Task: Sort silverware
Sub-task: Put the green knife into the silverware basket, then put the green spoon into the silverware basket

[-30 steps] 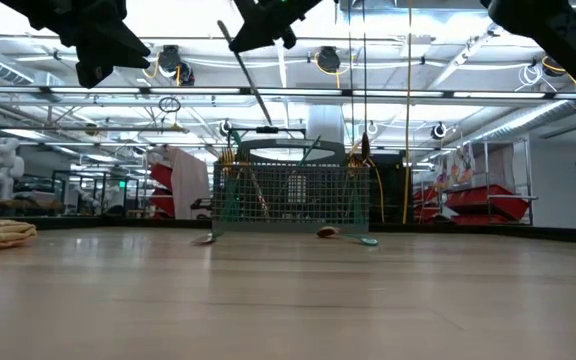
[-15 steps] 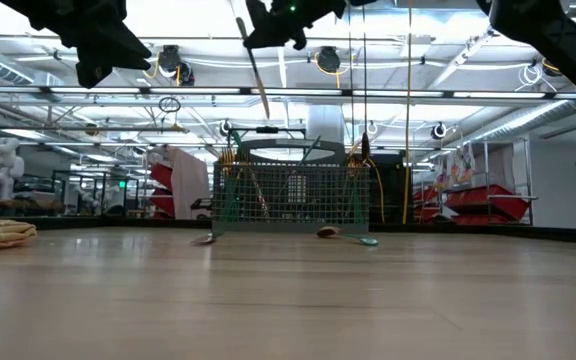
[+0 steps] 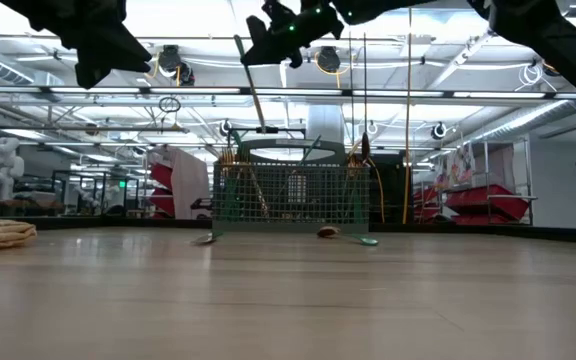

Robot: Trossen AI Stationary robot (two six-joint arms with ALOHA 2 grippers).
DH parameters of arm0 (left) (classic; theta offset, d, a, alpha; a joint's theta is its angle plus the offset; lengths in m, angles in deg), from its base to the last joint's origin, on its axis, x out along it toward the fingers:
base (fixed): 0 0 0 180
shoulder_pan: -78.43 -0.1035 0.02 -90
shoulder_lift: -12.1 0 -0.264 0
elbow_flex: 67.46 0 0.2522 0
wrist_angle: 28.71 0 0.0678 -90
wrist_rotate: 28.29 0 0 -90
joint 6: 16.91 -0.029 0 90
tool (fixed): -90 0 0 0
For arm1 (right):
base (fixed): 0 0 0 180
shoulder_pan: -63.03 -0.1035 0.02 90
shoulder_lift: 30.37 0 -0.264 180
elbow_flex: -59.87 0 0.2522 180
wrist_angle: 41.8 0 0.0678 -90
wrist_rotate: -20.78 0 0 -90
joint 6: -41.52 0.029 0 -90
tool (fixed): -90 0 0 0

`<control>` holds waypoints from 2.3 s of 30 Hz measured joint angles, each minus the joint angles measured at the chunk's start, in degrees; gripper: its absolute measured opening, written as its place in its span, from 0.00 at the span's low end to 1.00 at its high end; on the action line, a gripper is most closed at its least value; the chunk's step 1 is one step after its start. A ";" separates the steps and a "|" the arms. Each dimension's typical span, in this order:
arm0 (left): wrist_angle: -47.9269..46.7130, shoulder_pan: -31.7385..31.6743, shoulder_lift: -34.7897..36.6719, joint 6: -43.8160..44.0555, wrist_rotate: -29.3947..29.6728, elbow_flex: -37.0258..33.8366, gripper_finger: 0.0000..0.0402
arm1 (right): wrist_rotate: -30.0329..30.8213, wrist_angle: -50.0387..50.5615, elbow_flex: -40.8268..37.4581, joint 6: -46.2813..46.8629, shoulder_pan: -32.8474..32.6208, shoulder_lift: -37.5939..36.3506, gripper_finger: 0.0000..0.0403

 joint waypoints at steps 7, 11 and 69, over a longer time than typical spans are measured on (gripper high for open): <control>-0.47 0.00 0.01 0.00 0.02 0.00 0.22 | -2.99 -2.99 -4.47 1.45 0.94 -0.11 0.00; -0.50 0.02 0.02 -0.02 0.17 0.00 0.22 | -3.28 -5.82 -7.83 2.66 1.20 -0.11 0.00; -0.89 0.00 -0.26 -0.15 12.00 0.00 0.22 | -10.12 -67.84 -61.90 26.31 3.75 -9.91 0.02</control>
